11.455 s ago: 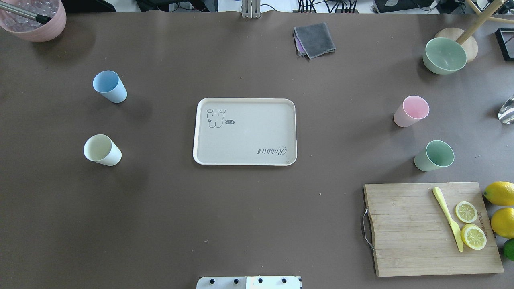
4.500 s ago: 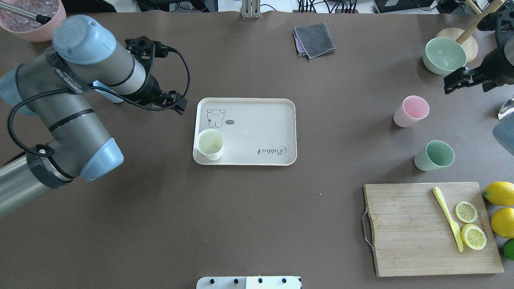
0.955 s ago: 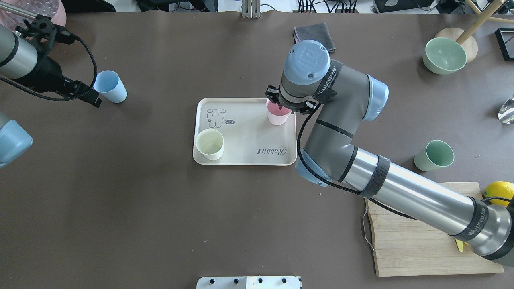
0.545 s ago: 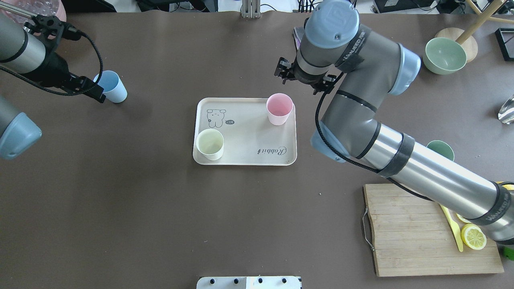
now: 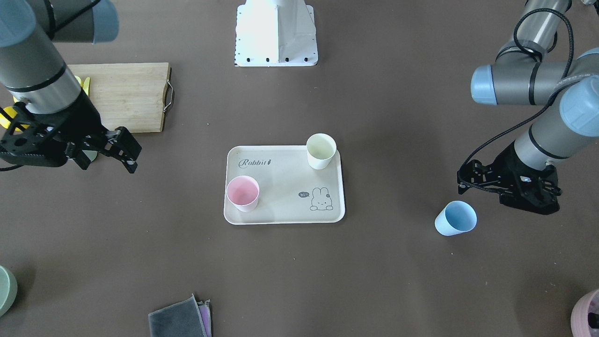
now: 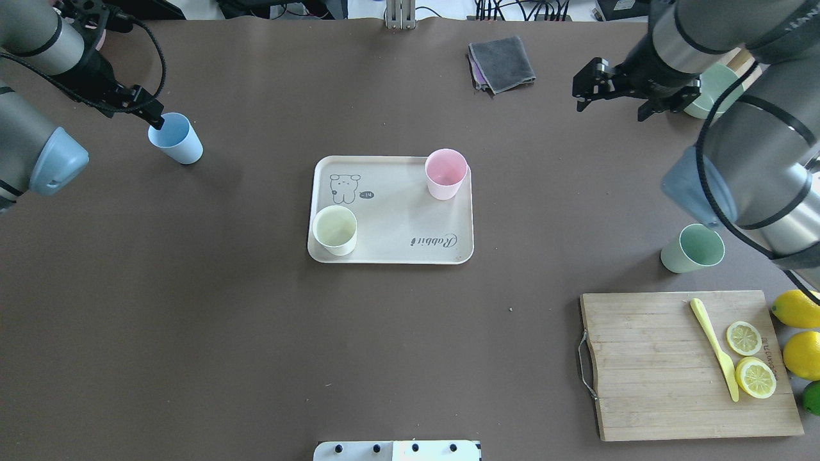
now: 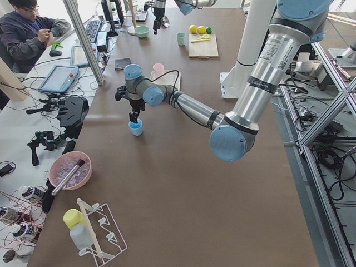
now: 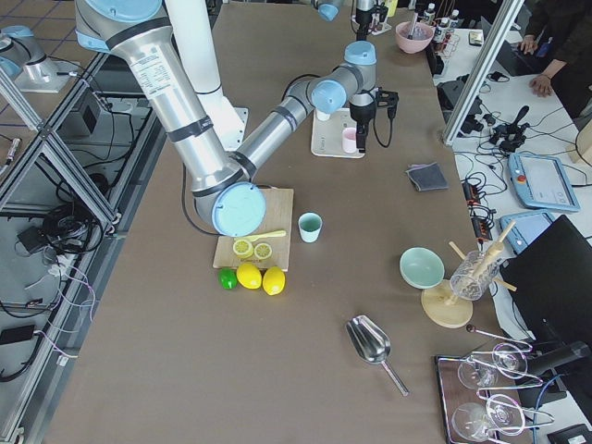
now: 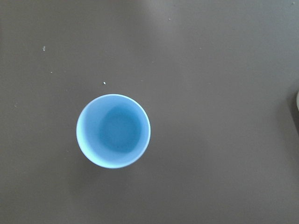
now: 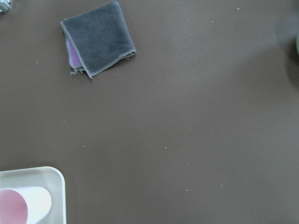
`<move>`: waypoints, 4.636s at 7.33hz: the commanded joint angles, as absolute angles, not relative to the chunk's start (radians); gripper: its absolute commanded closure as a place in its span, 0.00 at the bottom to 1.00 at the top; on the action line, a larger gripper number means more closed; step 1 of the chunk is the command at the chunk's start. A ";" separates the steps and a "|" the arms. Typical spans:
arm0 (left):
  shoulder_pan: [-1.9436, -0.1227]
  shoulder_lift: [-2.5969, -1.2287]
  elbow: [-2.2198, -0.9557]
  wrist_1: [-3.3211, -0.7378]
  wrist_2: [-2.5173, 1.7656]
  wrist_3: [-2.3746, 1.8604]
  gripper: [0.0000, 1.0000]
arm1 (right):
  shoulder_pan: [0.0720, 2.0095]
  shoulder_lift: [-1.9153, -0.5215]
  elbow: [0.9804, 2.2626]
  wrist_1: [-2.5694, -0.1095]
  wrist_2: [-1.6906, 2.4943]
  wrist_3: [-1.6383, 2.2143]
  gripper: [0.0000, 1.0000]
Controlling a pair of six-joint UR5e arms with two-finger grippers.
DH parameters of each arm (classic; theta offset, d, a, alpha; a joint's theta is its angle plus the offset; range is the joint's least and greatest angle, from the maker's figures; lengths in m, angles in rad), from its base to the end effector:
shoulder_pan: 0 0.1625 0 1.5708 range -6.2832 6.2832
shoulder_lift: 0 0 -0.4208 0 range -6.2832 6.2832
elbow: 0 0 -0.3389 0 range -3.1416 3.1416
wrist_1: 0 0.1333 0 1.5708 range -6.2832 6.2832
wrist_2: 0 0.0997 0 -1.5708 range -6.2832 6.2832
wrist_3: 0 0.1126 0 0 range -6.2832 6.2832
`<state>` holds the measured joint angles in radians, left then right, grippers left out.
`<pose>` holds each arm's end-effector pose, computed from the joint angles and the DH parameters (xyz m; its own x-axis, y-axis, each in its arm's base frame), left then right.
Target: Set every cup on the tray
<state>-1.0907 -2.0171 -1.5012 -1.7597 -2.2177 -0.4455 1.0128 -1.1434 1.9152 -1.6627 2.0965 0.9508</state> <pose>0.2325 -0.5882 0.4398 0.6721 0.2684 -0.6901 -0.1112 0.9580 0.2644 -0.2293 -0.5124 0.3221 0.6644 0.1153 0.7384 -0.2220 0.9739 0.0477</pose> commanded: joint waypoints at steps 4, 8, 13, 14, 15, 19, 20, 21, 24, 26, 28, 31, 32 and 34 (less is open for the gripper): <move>-1.066 -2.049 -1.307 -1.969 -2.148 -0.493 0.02 | 1.135 -1.354 2.043 -1.657 2.189 0.718 0.00; -0.985 -2.033 -1.270 -2.092 -2.100 -0.565 1.00 | 1.149 -1.368 2.046 -1.657 2.191 0.716 0.00; -0.989 -2.115 -1.287 -2.077 -2.112 -0.584 1.00 | 1.154 -1.374 2.051 -1.657 2.192 0.716 0.00; -0.989 -2.129 -1.287 -2.075 -2.112 -0.603 1.00 | 1.154 -1.376 2.049 -1.657 2.192 0.716 0.00; -0.979 -2.146 -1.307 -2.077 -2.112 -0.695 1.00 | 1.154 -1.376 2.049 -1.657 2.192 0.716 0.00; -0.765 -2.255 -1.387 -2.049 -2.045 -1.015 1.00 | 1.157 -1.434 2.052 -1.655 2.191 0.694 0.00; -0.714 -2.288 -1.384 -2.048 -1.980 -1.073 1.00 | 1.163 -1.474 2.066 -1.655 2.191 0.643 0.00; -0.706 -2.290 -1.384 -2.048 -1.971 -1.081 1.00 | 1.172 -1.491 2.066 -1.655 2.191 0.620 0.00; -0.707 -2.283 -1.390 -2.048 -1.968 -1.068 0.04 | 1.175 -1.520 2.069 -1.654 2.189 0.601 0.00; -0.751 -2.267 -1.490 -1.929 -1.973 -1.030 0.02 | 1.172 -1.610 2.079 -1.550 2.194 0.618 0.00; -0.890 -2.132 -1.769 -1.620 -2.053 -0.739 0.02 | 1.120 -1.696 2.079 -1.410 2.197 0.745 0.02; -0.989 -1.993 -1.836 -1.605 -2.112 -0.546 0.02 | 0.984 -1.723 2.004 -1.261 2.096 0.876 0.08; -0.989 -1.994 -1.835 -1.605 -2.112 -0.546 0.02 | 0.971 -1.717 1.935 -1.188 2.074 0.865 0.11; -0.988 -1.994 -1.832 -1.605 -2.112 -0.548 0.02 | 0.951 -1.717 1.862 -1.079 2.069 0.873 0.15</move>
